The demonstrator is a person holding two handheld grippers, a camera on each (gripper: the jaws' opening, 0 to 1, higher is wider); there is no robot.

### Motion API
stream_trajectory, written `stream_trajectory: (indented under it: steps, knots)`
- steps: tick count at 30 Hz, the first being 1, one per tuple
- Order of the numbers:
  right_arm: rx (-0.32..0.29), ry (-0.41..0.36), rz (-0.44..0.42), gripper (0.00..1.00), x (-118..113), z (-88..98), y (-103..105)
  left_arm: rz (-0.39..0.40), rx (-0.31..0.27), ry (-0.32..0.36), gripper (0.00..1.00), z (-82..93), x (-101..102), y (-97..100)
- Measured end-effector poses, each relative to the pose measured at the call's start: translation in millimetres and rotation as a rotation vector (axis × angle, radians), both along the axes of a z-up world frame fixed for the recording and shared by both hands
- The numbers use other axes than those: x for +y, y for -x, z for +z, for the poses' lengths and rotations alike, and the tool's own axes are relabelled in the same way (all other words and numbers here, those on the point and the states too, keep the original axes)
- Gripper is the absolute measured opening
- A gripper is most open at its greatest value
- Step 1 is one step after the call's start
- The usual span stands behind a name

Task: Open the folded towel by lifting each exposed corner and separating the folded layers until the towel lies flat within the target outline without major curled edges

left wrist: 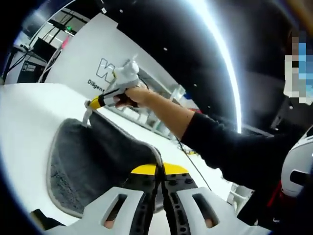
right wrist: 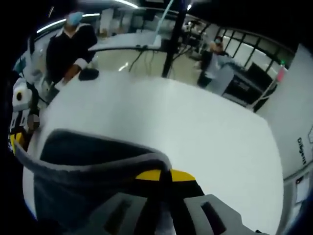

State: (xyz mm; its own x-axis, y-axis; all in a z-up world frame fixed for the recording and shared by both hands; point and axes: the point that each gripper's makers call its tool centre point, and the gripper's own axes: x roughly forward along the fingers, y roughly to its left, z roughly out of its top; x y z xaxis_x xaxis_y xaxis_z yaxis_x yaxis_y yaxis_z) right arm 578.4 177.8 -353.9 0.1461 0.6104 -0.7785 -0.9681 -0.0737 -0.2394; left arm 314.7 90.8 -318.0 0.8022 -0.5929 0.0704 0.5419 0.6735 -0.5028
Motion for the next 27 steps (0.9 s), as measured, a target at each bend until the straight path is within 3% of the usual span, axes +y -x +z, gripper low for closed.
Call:
stream_trajectory:
  steps: [8, 11, 12, 17, 27]
  knots:
    - [-0.011, -0.046, -0.041, 0.00, -8, 5.0, -6, 0.013, -0.027, -0.035, 0.01, 1.0, 2, -4.6]
    - [-0.026, -0.075, -0.059, 0.00, -11, 12.1, -9, 0.046, -0.052, -0.144, 0.00, -7.5, 6, -6.9]
    - [-0.028, -0.090, -0.063, 0.00, -11, 14.9, -10, 0.069, -0.098, -0.198, 0.00, -5.5, 7, -7.4]
    - [-0.040, -0.142, -0.092, 0.00, -17, 23.5, -14, 0.150, -0.196, -0.391, 0.00, -3.8, 11, -9.7]
    - [-0.058, -0.220, -0.126, 0.00, -28, 40.3, -16, 0.228, -0.247, -0.420, 0.00, 0.4, 14, -11.6]
